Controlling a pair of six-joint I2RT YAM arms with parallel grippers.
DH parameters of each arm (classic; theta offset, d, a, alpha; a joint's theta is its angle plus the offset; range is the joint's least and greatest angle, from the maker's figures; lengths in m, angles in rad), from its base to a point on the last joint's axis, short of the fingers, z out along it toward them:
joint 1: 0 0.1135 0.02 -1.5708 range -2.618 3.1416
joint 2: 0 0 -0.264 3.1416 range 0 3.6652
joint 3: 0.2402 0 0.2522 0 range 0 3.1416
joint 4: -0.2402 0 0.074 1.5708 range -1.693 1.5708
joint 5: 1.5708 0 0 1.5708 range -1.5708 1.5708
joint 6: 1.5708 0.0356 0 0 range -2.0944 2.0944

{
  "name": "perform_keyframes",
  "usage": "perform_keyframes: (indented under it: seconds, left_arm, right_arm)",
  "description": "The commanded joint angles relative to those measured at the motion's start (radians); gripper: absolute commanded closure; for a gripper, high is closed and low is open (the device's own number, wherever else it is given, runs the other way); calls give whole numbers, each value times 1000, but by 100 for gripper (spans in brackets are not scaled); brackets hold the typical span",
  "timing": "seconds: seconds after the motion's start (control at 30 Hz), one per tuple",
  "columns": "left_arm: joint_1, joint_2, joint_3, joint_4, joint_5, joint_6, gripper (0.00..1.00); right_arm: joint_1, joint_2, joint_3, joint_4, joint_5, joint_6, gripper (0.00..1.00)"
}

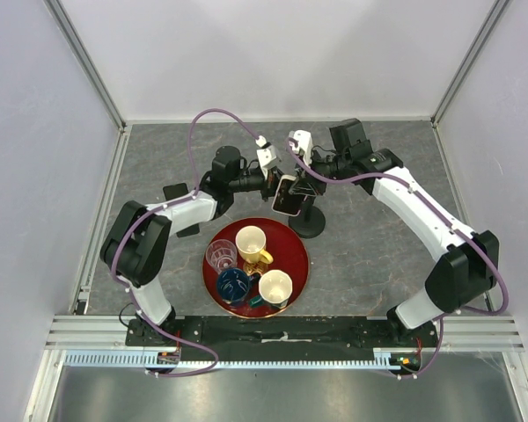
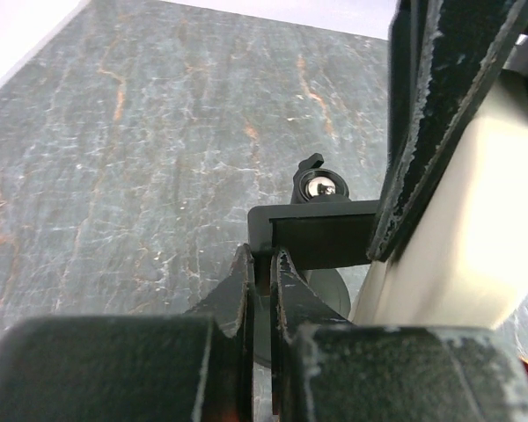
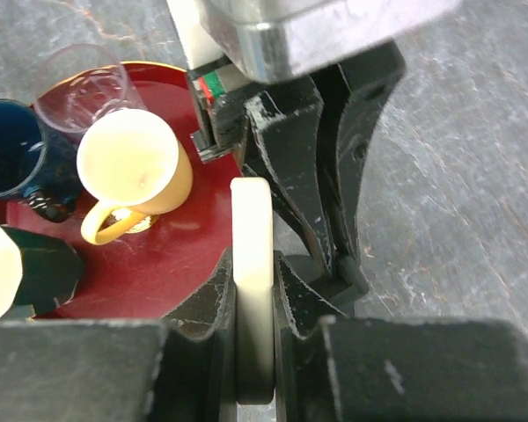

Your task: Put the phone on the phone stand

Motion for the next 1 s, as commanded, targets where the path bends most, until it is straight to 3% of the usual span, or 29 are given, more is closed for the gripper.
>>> perform_keyframes:
  seconds: [0.0,0.1,0.33,0.43,0.57,0.73,0.87,0.97]
  left_arm:
    - [12,-55,-64,140,-347,-68,98]
    - [12,-78,-95,182,-545,-95,98]
    - [11,-118,-144,217,-854,-138,98]
    - [11,-135,-166,237,-868,-134,98]
    - [9,-143,-172,245,-822,-123,98]
    - [7,-167,-198,266,-866,-115,98]
    - [7,-193,-202,250,-833,-60,98]
    - [7,-206,-202,230,-758,-36,98]
  right_arm:
    - [-22,-81,-67,160,290,182,100]
    - [-13,-100,-114,167,459,323,100]
    - [29,-219,-246,136,973,549,100]
    - [59,-187,-199,21,1190,607,100]
    - [99,-126,-124,-21,1330,684,100]
    - [151,3,26,-119,1508,703,100]
    - [176,52,76,-159,1599,666,100]
    - [179,66,93,-165,1564,624,100]
